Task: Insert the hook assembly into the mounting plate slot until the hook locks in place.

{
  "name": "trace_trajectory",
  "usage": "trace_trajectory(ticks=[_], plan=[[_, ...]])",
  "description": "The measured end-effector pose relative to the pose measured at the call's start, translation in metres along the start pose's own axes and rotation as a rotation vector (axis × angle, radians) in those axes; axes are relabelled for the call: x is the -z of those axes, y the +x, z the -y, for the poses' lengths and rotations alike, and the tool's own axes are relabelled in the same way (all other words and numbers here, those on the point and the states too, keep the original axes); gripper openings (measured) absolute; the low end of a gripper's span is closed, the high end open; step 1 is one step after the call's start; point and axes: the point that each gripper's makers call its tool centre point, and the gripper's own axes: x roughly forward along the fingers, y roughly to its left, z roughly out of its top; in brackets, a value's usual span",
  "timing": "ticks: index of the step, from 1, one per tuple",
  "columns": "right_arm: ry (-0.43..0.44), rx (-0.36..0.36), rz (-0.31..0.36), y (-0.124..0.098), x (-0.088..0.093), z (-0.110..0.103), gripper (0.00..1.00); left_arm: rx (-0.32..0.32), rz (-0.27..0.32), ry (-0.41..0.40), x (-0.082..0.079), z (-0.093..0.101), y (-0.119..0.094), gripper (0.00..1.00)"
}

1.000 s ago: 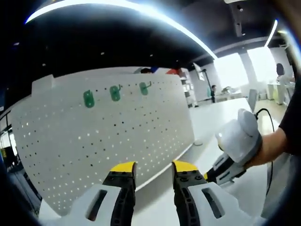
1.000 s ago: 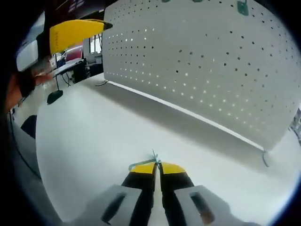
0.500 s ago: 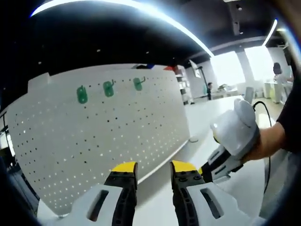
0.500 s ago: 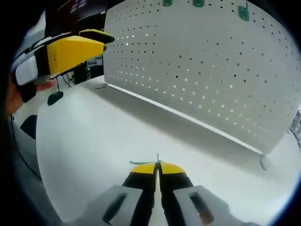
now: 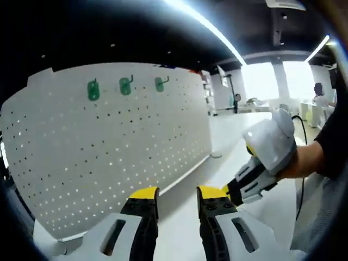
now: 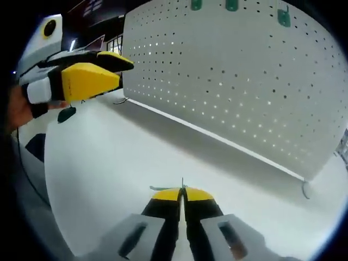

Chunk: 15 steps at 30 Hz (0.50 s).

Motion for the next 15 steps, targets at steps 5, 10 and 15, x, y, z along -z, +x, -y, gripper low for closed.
trace_trajectory(ticks=[5,10,15], plan=[[0.009,-0.022,0.006,0.001,-0.002,-0.005,0.0,0.028,-0.026,0.001,0.008,-0.003,-0.004,0.27],[0.0,-0.05,0.017,0.001,-0.006,-0.013,0.0,0.057,-0.051,0.029,0.013,-0.009,-0.011,0.24],[-0.009,-0.096,0.025,0.002,-0.009,-0.024,0.0,0.107,-0.065,0.054,0.02,-0.004,-0.014,0.23]])
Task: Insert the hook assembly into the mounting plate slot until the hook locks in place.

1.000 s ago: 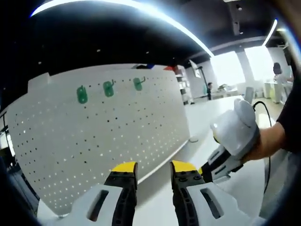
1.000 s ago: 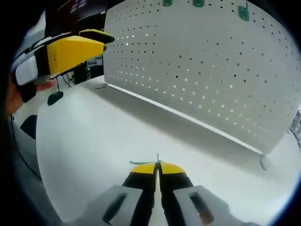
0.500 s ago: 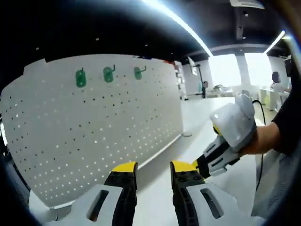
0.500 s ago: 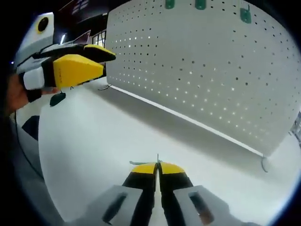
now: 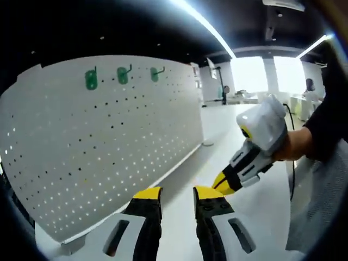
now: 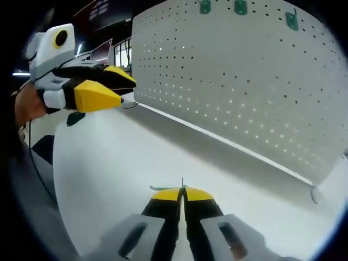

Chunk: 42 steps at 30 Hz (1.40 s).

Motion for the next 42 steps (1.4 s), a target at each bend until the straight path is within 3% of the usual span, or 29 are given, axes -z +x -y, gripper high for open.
trace_trajectory(ticks=[5,7,18,32,42], plan=[[-0.01,-0.021,-0.002,0.001,0.001,-0.005,0.0,0.065,0.005,-0.023,0.01,0.014,0.007,0.23],[-0.011,-0.035,0.007,0.002,-0.001,-0.007,0.0,0.092,-0.019,-0.01,0.019,0.019,0.01,0.22],[-0.037,-0.12,0.028,0.002,-0.01,-0.027,0.0,0.139,-0.104,0.006,0.048,0.03,0.018,0.2],[-0.109,-0.24,0.027,0.001,-0.013,-0.057,0.0,0.182,-0.157,0.05,0.062,0.039,0.018,0.15],[-0.134,-0.281,0.024,-0.001,-0.013,-0.066,0.0,0.215,-0.184,0.079,0.068,0.045,0.016,0.09]])
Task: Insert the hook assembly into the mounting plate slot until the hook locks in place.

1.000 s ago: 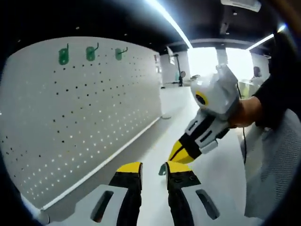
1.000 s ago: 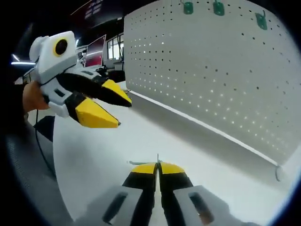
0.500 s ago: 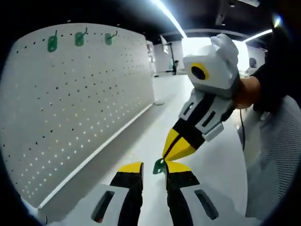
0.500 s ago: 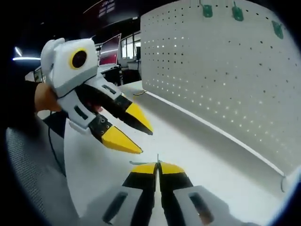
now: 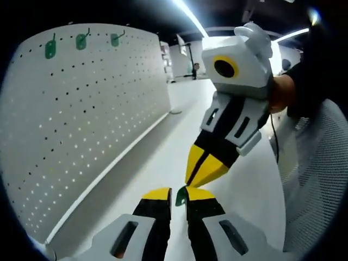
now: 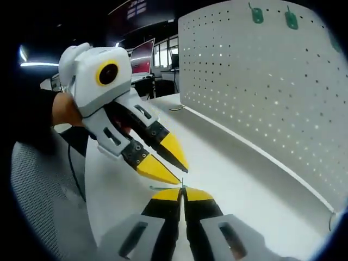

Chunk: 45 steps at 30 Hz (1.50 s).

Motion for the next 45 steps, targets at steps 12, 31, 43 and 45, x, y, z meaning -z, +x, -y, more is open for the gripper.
trace_trajectory(ticks=[12,31,43,45], plan=[[-0.014,-0.054,0.004,-0.003,-0.002,-0.007,0.0,0.069,-0.006,0.031,0.0,0.008,-0.008,0.05],[-0.075,-0.204,-0.031,0.001,0.006,-0.041,0.0,0.248,-0.058,0.05,0.02,0.032,-0.025,0.07],[-0.115,-0.245,-0.054,0.0,0.01,-0.05,0.0,0.286,-0.085,0.078,0.028,0.04,-0.024,0.04],[-0.121,-0.245,-0.054,0.0,0.01,-0.05,0.0,0.289,-0.089,0.081,0.029,0.04,-0.024,0.04]])
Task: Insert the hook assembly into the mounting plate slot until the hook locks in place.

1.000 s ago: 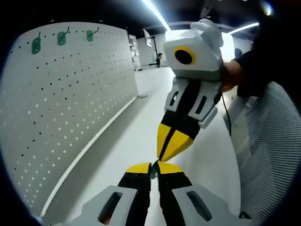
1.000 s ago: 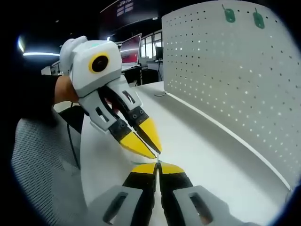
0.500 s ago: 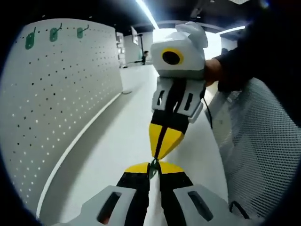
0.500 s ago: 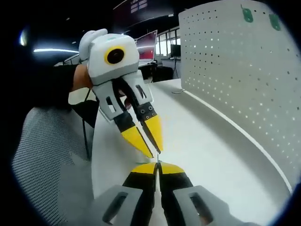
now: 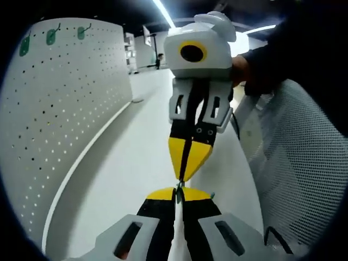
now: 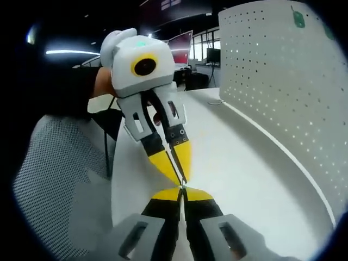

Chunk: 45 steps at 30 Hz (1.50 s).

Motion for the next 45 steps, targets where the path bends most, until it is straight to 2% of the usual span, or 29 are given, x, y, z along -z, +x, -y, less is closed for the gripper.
trace_trajectory(ticks=[8,11,16,19,22,25,29,34,39,45], plan=[[-0.001,0.003,0.014,-0.002,-0.003,0.001,0.0,-0.001,0.007,-0.016,-0.001,-0.001,0.0,0.03],[0.009,0.018,0.023,-0.003,-0.004,0.005,0.02,0.012,0.02,-0.049,-0.001,0.001,0.0,0.01],[0.017,0.037,0.041,-0.005,-0.007,0.01,0.02,-0.01,0.041,-0.085,-0.004,-0.005,-0.001,0.01],[0.031,0.059,0.053,-0.007,-0.009,0.014,0.01,-0.03,0.029,-0.104,-0.001,-0.01,-0.003,0.01],[0.042,0.084,0.071,-0.01,-0.012,0.02,0.01,-0.067,0.038,-0.163,0.001,-0.018,-0.006,0.01],[0.044,0.107,0.08,-0.011,-0.014,0.024,0.03,-0.118,0.033,-0.184,0.003,-0.028,-0.009,0.01],[0.052,0.152,0.106,-0.016,-0.019,0.033,0.04,-0.179,0.057,-0.219,0.0,-0.041,-0.014,0.01],[0.057,0.218,0.163,-0.026,-0.03,0.044,0.06,-0.248,0.062,-0.256,0.0,-0.053,-0.017,0.01],[0.037,0.267,0.217,-0.034,-0.044,0.05,0.07,-0.31,0.078,-0.278,-0.011,-0.063,-0.021,0.01],[0.038,0.299,0.264,-0.042,-0.053,0.054,0.08,-0.394,0.143,-0.339,-0.031,-0.078,-0.032,0.01]])
